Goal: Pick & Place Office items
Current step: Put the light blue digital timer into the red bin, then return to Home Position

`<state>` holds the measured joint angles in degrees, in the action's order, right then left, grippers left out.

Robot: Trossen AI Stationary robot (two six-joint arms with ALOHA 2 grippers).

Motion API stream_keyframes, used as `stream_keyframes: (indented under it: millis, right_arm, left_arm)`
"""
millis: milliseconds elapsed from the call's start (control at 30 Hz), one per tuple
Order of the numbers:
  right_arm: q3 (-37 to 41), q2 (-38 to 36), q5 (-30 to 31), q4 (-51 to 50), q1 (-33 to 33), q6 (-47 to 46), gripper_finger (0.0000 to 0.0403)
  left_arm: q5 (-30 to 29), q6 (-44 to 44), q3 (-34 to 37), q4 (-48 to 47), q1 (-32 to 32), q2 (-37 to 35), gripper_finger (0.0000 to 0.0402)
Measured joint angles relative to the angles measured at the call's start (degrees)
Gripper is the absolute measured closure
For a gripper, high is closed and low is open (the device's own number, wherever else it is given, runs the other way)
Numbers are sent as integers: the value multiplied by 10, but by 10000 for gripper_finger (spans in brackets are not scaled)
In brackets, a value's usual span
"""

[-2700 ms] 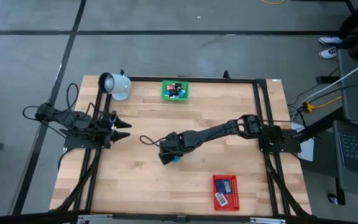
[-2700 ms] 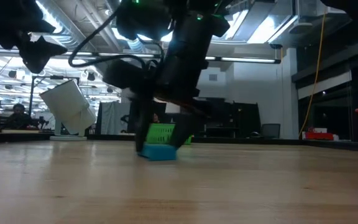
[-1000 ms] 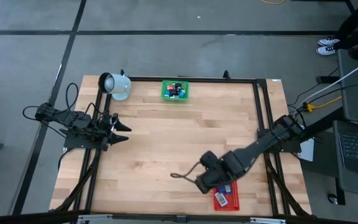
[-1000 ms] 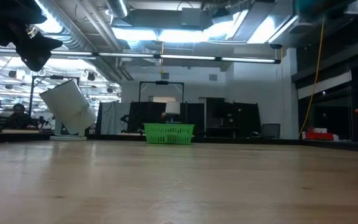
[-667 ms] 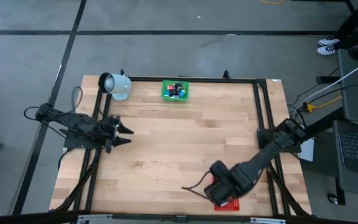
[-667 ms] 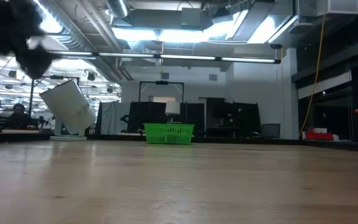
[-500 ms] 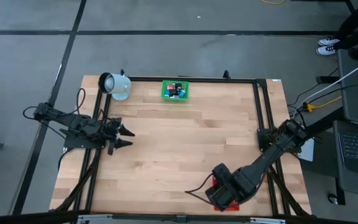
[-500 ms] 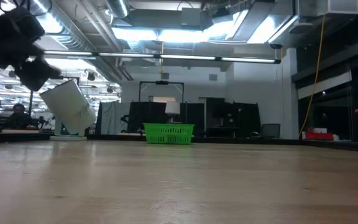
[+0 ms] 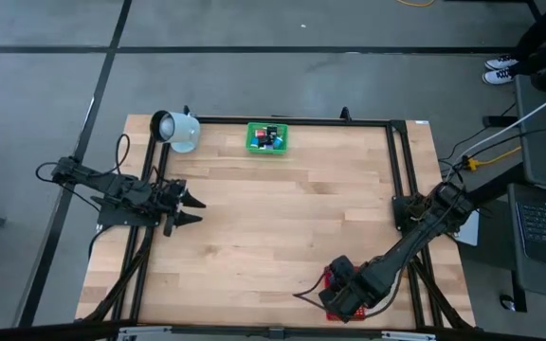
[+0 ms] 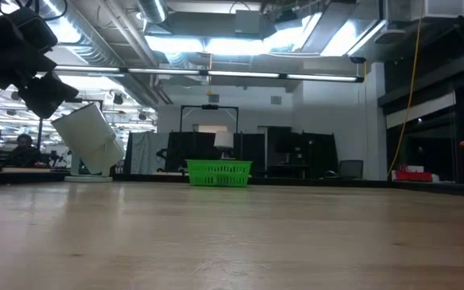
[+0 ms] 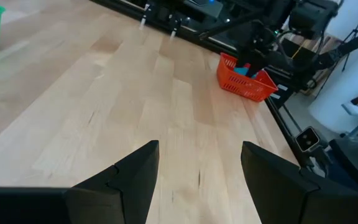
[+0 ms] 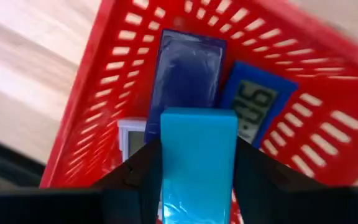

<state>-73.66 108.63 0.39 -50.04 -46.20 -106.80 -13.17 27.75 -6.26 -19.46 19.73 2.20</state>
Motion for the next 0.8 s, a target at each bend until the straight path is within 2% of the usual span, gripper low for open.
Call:
stream_keyframes:
  millis: [200,400,533,600,700,767,800]
  right_arm:
    - [64,-9,17,113,-2,-4,249]
    - [74,-10,55,120,-4,27,249]
    - [72,-10,59,118,-3,55,246]
    - [67,-10,56,111,-3,65,199]
    - [57,-11,60,98,-2,99,97]
    - [46,-14,87,89,-2,118,41]
    - [42,-14,101,73,-1,127,25]
  left_arm:
    - [0,0,0,0,0,0,178]
    - [0,0,0,0,0,0,178]
    - [0,0,0,0,0,0,178]
    - [0,0,0,0,0,0,178]
    - [0,0,0,0,0,0,178]
    - [0,0,0,0,0,0,178]
    - [0,0,0,0,0,0,178]
